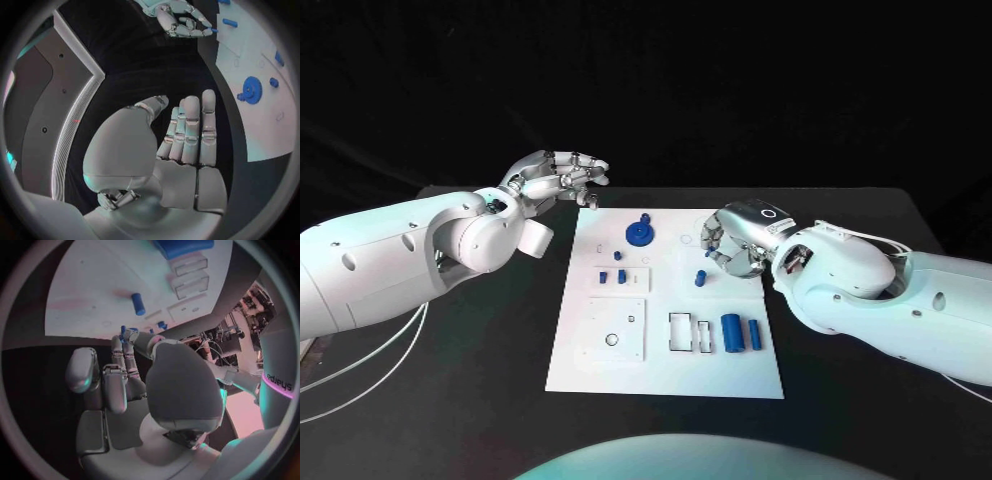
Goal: Assemble the parts on the task board
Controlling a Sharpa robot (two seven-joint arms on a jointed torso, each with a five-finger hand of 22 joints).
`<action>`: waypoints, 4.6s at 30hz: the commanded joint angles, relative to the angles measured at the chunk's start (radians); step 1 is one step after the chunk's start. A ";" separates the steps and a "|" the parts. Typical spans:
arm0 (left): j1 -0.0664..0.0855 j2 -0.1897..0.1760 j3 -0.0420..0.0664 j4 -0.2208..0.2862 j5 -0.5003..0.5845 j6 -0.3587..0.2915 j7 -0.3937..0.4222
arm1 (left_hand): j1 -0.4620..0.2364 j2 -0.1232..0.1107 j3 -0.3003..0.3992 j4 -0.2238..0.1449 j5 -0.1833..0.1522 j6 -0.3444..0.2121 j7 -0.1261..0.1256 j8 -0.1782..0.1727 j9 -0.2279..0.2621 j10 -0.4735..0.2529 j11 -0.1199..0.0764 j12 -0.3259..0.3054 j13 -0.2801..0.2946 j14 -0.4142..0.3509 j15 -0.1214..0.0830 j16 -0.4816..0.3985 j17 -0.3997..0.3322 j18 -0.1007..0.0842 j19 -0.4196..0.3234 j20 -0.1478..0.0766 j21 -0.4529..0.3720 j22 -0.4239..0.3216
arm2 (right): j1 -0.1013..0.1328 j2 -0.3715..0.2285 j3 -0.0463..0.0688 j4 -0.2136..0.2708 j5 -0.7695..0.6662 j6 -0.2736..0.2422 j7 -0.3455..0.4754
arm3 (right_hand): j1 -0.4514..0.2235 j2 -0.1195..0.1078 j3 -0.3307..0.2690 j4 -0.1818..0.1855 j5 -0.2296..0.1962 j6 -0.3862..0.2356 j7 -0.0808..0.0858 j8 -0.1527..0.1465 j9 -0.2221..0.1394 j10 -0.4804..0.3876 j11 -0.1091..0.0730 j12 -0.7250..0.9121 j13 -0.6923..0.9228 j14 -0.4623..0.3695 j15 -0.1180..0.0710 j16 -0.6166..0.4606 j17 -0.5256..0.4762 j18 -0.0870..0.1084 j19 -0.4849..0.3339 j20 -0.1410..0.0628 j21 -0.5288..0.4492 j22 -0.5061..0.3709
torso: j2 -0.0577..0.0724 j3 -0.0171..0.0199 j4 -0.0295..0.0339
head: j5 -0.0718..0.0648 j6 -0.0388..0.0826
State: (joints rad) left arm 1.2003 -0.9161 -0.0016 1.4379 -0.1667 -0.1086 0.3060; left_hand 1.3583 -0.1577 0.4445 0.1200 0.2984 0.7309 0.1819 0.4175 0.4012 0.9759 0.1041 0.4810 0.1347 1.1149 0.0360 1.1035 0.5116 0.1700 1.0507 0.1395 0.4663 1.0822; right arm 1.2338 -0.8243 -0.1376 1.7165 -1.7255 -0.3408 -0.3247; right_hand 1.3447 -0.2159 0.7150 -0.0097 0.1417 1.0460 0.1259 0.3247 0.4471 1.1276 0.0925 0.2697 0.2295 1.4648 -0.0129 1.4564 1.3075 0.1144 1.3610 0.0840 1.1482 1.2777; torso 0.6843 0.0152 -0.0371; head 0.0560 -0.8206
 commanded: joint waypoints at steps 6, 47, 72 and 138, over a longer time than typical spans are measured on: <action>0.001 0.010 -0.001 -0.003 -0.002 0.018 0.011 | -0.005 -0.003 0.005 0.000 0.006 -0.009 0.001 0.005 -0.002 -0.004 0.007 -0.004 -0.001 -0.009 0.001 -0.006 -0.001 0.009 0.004 0.001 -0.004 -0.001 | -0.002 0.053 0.001 0.061 0.012 0.002 0.006 | -0.012 -0.001 -0.001 -0.003 0.007 0.004 -0.003 0.001 0.001 0.037 -0.035 -0.004 0.002 0.054 -0.006 0.002 0.029 -0.015 0.008 0.000 0.003 -0.001 | 0.003 -0.0006 0.0023 | 0.037 -0.007; 0.001 0.043 -0.002 -0.002 -0.001 0.027 -0.003 | -0.011 -0.007 0.008 -0.008 0.013 -0.044 0.012 0.016 -0.001 -0.035 0.018 -0.011 -0.007 -0.014 0.010 -0.007 -0.004 0.007 0.004 0.006 -0.013 -0.001 | -0.143 0.253 -0.011 -0.039 0.009 0.047 0.049 | -0.018 -0.002 0.000 -0.006 0.012 -0.004 -0.001 -0.005 0.003 0.032 -0.033 -0.014 0.002 0.053 -0.005 0.000 0.026 -0.013 0.004 0.001 -0.005 -0.005 | 0.003 0.0002 0.0011 | 0.143 -0.052; 0.001 0.047 -0.002 -0.004 -0.005 0.037 -0.009 | -0.013 -0.006 0.008 -0.008 0.013 -0.047 0.013 0.020 0.000 -0.036 0.019 -0.010 -0.007 -0.015 0.011 -0.007 -0.004 0.007 0.004 0.007 -0.014 -0.001 | -0.149 0.277 -0.015 -0.075 0.017 0.066 0.051 | -0.021 -0.002 0.000 -0.007 0.013 -0.007 0.000 -0.007 0.003 0.030 -0.031 -0.017 0.002 0.053 -0.004 0.001 0.026 -0.013 0.004 0.002 -0.007 -0.006 | 0.003 -0.0011 0.0017 | 0.147 -0.052; 0.000 0.045 -0.009 -0.025 -0.011 0.069 -0.021 | -0.023 -0.007 0.004 -0.014 0.009 -0.093 0.022 0.045 0.005 -0.067 0.028 -0.005 -0.010 -0.025 0.018 -0.003 -0.005 0.007 0.002 0.013 -0.027 -0.002 | 0.002 0.007 -0.003 -0.042 0.187 0.173 0.082 | -0.055 -0.018 -0.210 0.006 0.021 -0.152 0.036 -0.135 -0.071 -0.160 0.027 -0.143 -0.100 0.030 0.046 -0.036 -0.046 0.015 -0.056 0.050 -0.172 -0.099 | -0.001 0.0005 -0.0027 | 0.084 -0.024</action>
State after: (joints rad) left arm 1.1999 -0.8731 -0.0108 1.4117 -0.1743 -0.0599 0.2771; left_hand 1.3446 -0.1634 0.4470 0.1117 0.3054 0.6467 0.1799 0.4603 0.4047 0.9184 0.1323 0.4725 0.1261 1.0968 0.0540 1.0985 0.5087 0.1699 1.0506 0.1468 0.4443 1.0817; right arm 1.2385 -0.8206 -0.1406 1.6778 -1.5364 -0.2202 -0.2530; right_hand 1.2837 -0.2296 0.5106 -0.0038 0.1681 0.9002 0.1642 0.1930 0.3761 0.9724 0.1205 0.1324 0.1294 1.4647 0.0268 1.4235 1.2628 0.1155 1.3122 0.1323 0.9796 1.1791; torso 0.6818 0.0164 -0.0399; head 0.1399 -0.8452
